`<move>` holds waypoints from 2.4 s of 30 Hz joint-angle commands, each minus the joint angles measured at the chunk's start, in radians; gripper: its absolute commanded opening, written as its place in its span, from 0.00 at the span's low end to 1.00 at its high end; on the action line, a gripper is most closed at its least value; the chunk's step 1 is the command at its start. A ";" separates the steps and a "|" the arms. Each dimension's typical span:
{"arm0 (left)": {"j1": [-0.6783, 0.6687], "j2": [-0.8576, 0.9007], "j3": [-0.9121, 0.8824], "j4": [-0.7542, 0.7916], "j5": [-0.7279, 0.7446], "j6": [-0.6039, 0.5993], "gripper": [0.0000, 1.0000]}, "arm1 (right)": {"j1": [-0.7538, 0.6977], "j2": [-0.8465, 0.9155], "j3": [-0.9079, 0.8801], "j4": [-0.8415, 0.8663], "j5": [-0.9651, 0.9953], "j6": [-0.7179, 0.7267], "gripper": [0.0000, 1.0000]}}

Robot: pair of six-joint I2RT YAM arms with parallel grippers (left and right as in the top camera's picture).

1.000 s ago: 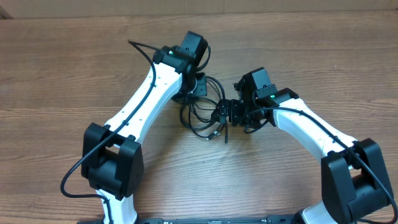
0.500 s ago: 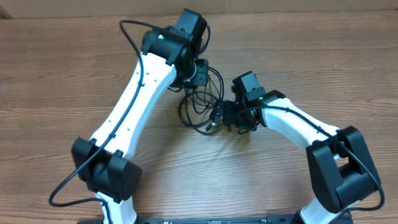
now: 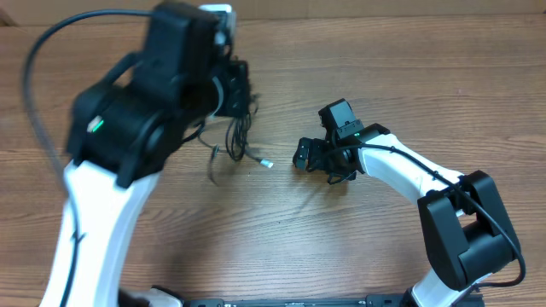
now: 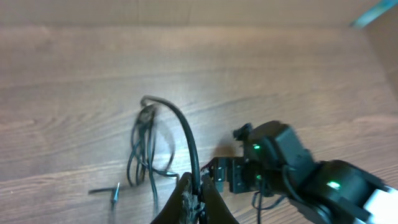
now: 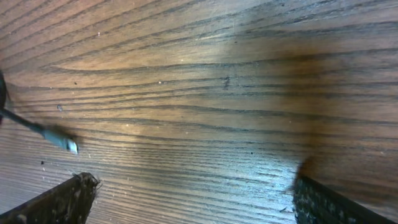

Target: Untangle cables

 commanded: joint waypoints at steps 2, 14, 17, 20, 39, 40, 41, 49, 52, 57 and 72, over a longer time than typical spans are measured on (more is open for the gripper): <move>0.006 -0.047 0.014 -0.003 -0.060 -0.010 0.05 | 0.001 0.006 0.017 0.000 0.021 0.007 1.00; 0.006 0.013 0.011 -0.135 -0.060 -0.010 0.46 | 0.001 0.006 0.004 -0.005 0.026 0.007 1.00; 0.005 0.050 0.011 -0.195 -0.061 -0.010 0.63 | 0.001 0.006 -0.002 0.000 0.026 0.007 1.00; 0.005 0.097 0.011 -0.258 -0.064 -0.011 0.67 | 0.001 0.006 -0.002 0.000 0.025 0.007 1.00; 0.012 0.333 -0.496 -0.224 -0.133 -0.204 0.84 | 0.001 0.006 -0.003 -0.013 0.029 0.007 1.00; 0.016 0.333 -0.522 -0.205 -0.132 -0.212 0.83 | 0.001 0.006 -0.003 -0.013 0.029 0.007 1.00; 0.019 0.333 -0.552 -0.185 -0.132 -0.222 0.81 | 0.001 0.006 -0.003 -0.013 0.029 0.007 1.00; 0.093 0.333 -0.752 -0.042 -0.169 -0.268 0.86 | 0.001 0.006 -0.003 -0.014 0.029 0.006 1.00; 0.148 0.333 -0.815 0.023 -0.154 -0.268 0.84 | 0.001 0.006 -0.003 -0.014 0.029 0.007 1.00; 0.217 0.333 -0.917 0.147 -0.056 -0.204 0.76 | 0.001 0.006 -0.003 -0.014 0.029 0.007 1.00; 0.226 0.332 -1.044 0.515 0.359 0.158 0.04 | 0.001 0.006 -0.003 -0.006 0.030 0.007 1.00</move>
